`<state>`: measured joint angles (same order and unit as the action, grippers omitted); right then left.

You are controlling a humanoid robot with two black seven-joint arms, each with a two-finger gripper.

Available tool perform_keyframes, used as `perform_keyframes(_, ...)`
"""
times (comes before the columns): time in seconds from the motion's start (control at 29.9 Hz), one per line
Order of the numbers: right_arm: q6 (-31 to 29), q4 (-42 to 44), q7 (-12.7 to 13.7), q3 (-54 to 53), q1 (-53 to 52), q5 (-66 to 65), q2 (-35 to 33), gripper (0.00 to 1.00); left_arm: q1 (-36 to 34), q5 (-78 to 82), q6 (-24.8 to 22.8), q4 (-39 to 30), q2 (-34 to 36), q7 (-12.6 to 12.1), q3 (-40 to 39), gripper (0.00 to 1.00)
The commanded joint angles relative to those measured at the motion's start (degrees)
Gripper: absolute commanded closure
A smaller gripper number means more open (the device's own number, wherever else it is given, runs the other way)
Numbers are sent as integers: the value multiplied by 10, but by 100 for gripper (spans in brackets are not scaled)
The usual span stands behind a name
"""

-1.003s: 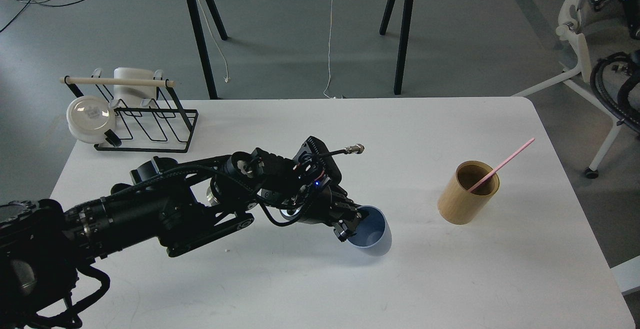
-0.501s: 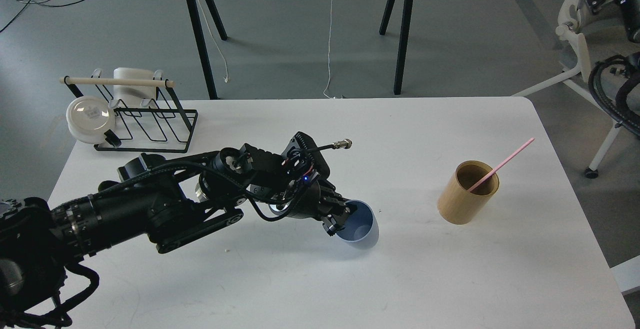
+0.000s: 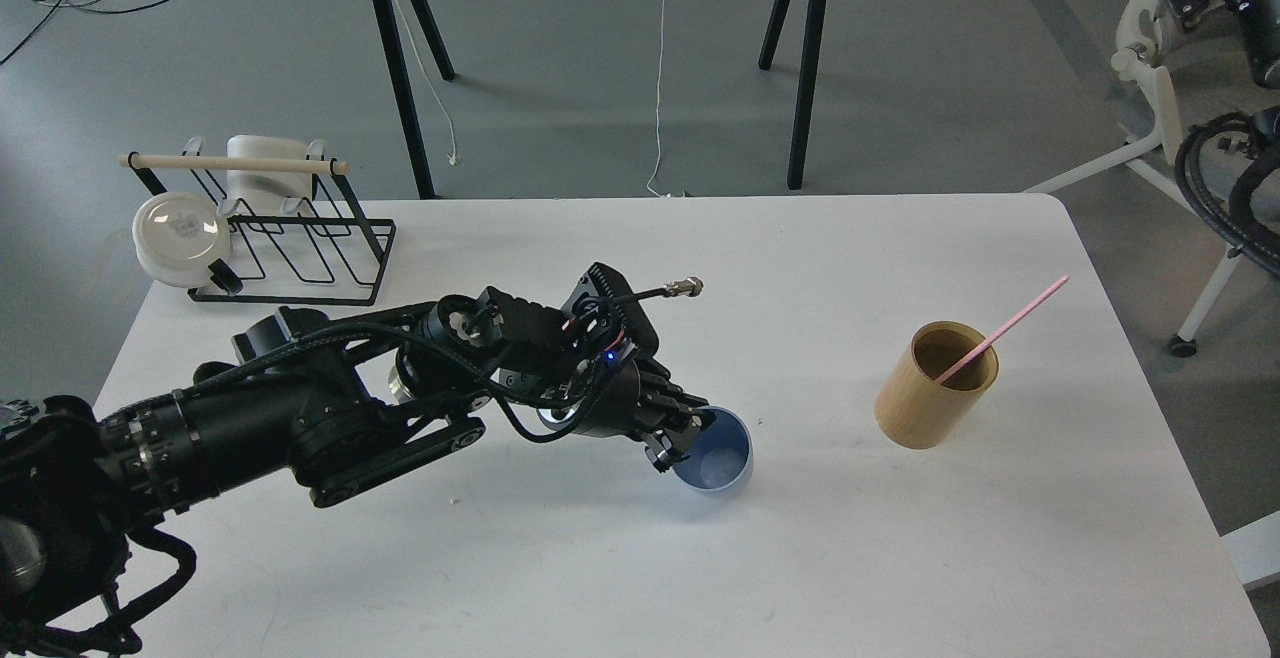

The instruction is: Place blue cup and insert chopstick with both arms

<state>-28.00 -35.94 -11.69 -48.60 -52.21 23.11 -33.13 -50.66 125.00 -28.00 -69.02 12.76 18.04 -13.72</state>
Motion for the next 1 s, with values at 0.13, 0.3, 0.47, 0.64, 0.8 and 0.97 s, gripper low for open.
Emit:
perform_keyframes(0.13, 0, -1, 0, 0, 4, 0, 0, 1, 0, 0, 0, -6, 1, 0, -4, 80)
perform_keyframes(0.3, 0, -1, 0, -1, 11, 0, -3, 1, -1, 0, 0, -8, 6, 3, -45, 46)
perform_keyframes(0.47, 0, -3, 0, 0, 18, 0, -8, 1, 0, 0, 0, -35, 6, 18, -181, 18)
perform_keyframes(0.64, 0, -35, -1, 14, 32, -11, -56, 1, -2, -127, 0, -22, 21, 24, -318, 7)
perform_keyframes(0.8, 0, -78, -4, 17, 75, -51, -92, 1, 1, -294, 0, 38, 45, 23, -408, 1)
perform_keyframes(0.97, 0, -118, -5, 18, 123, -82, -117, 1, 1, -599, 0, 131, 81, 21, -424, 0)
